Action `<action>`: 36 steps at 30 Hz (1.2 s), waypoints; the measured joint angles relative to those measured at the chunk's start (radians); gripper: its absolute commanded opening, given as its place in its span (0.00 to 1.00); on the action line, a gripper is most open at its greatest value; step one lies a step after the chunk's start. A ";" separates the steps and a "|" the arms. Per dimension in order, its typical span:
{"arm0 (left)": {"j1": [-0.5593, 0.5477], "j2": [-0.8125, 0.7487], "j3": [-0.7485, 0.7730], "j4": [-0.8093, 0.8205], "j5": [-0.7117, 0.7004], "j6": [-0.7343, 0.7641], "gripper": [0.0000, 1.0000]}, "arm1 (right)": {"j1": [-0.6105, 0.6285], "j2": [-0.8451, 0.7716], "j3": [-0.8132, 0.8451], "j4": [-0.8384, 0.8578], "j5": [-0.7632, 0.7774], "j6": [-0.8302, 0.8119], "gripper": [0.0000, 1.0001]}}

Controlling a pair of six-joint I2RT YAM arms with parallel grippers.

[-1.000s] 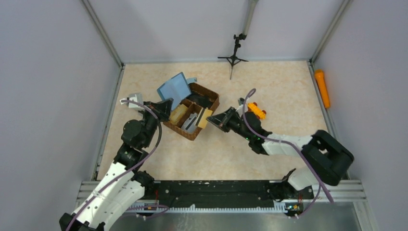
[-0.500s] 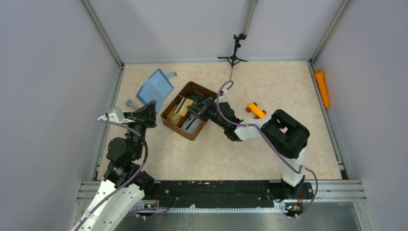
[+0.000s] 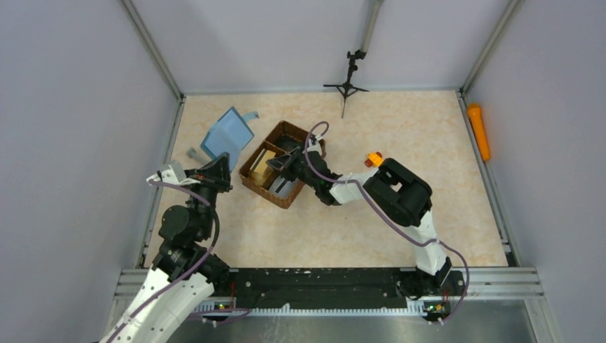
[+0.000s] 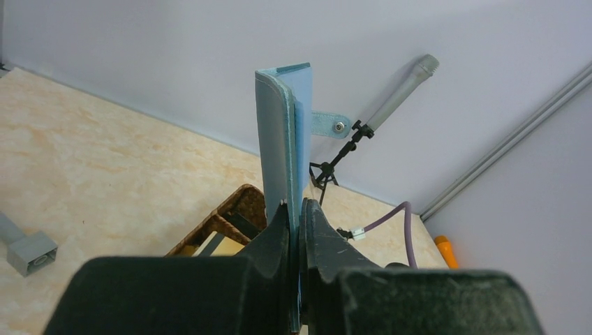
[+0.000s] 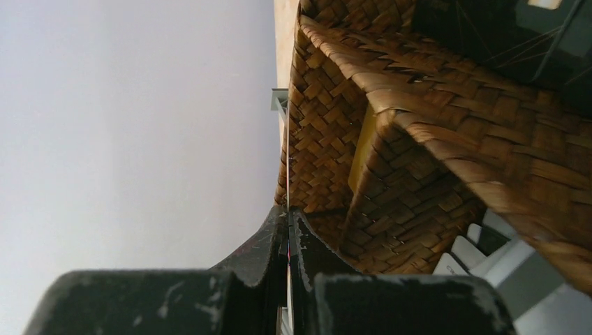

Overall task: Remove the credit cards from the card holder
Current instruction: Place the credit card in the storage box, then close the card holder at the center of the board.

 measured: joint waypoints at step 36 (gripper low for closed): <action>-0.010 0.493 0.023 0.321 0.739 -0.185 0.00 | -0.225 -1.118 -0.615 -0.492 0.023 -0.646 0.80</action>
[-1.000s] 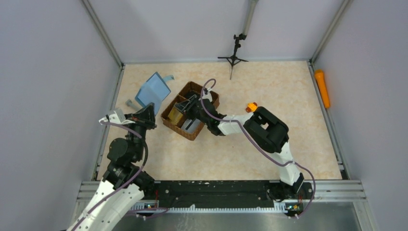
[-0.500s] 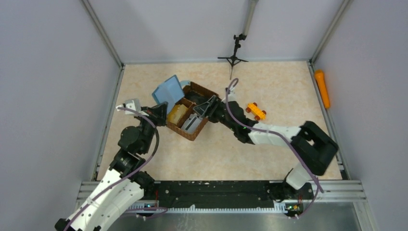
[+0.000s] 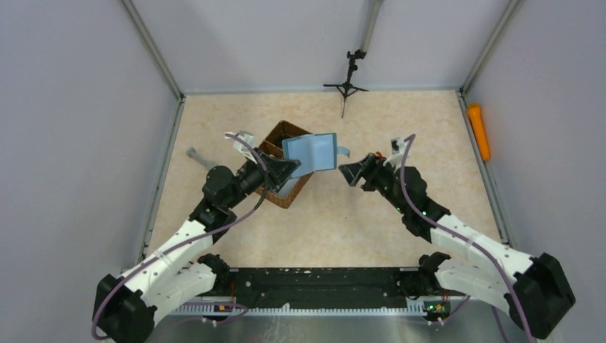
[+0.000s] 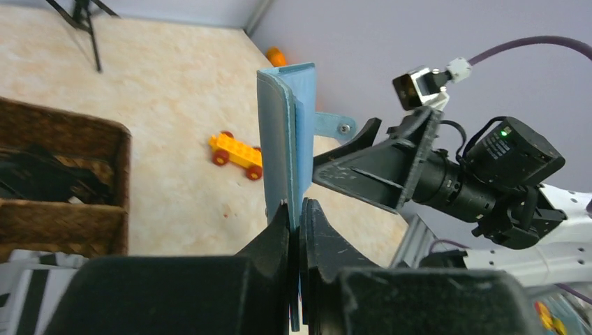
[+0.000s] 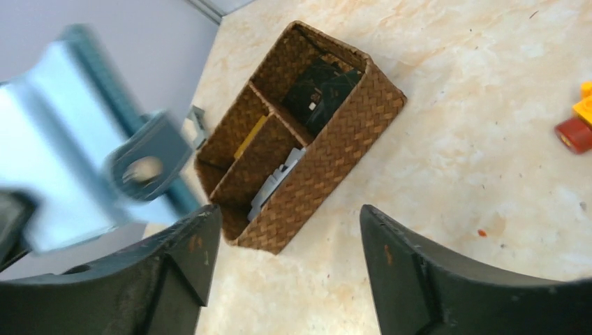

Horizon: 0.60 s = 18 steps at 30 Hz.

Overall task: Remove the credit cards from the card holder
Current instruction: Close the card holder at the center of the board.

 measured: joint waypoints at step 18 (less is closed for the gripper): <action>0.000 0.253 0.020 0.278 0.340 -0.195 0.00 | -0.005 -0.288 -0.218 0.133 -0.230 -0.142 0.46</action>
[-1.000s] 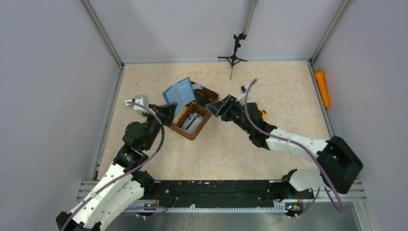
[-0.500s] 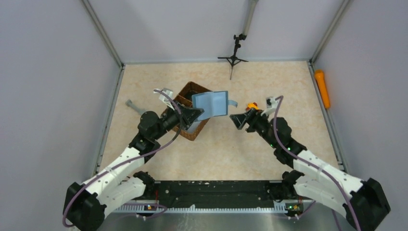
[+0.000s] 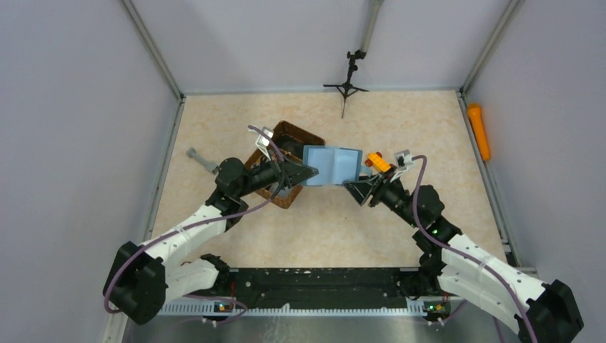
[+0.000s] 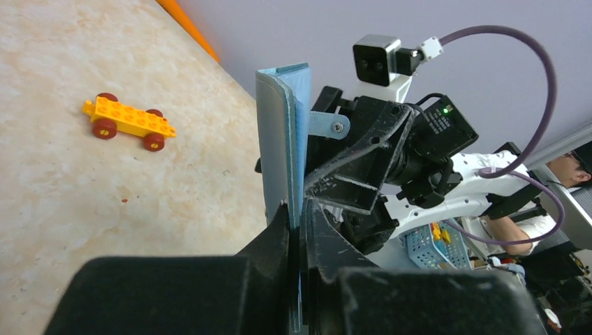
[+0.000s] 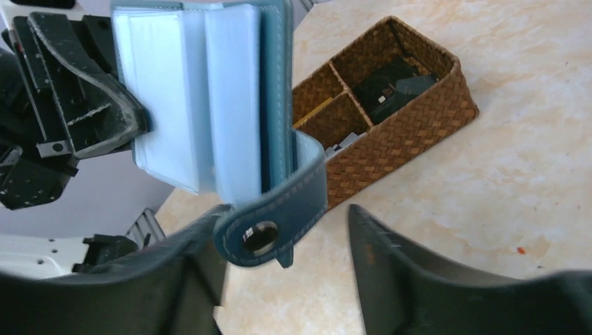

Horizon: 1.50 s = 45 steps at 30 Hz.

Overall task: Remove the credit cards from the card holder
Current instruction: Close the card holder at the center of the board.

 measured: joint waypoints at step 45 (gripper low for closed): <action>-0.105 0.371 0.314 -0.312 -0.062 0.120 0.01 | -0.007 0.145 0.267 -0.388 0.046 0.088 0.00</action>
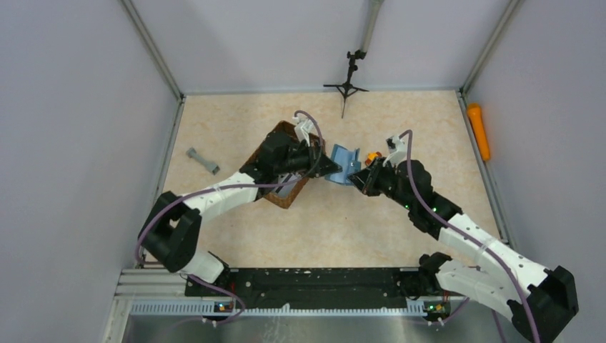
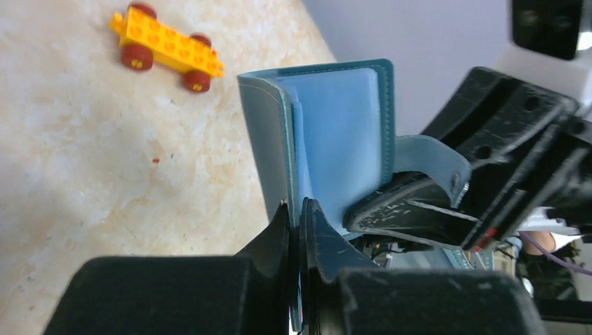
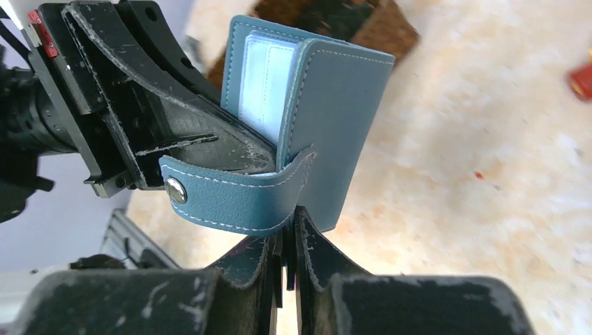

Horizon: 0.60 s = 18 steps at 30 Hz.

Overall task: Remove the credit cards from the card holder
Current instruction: Close the card holder at the center of the board.

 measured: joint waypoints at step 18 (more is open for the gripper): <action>-0.101 0.315 0.146 -0.239 0.029 0.052 0.61 | 0.000 0.301 0.185 -0.543 0.255 -0.132 0.33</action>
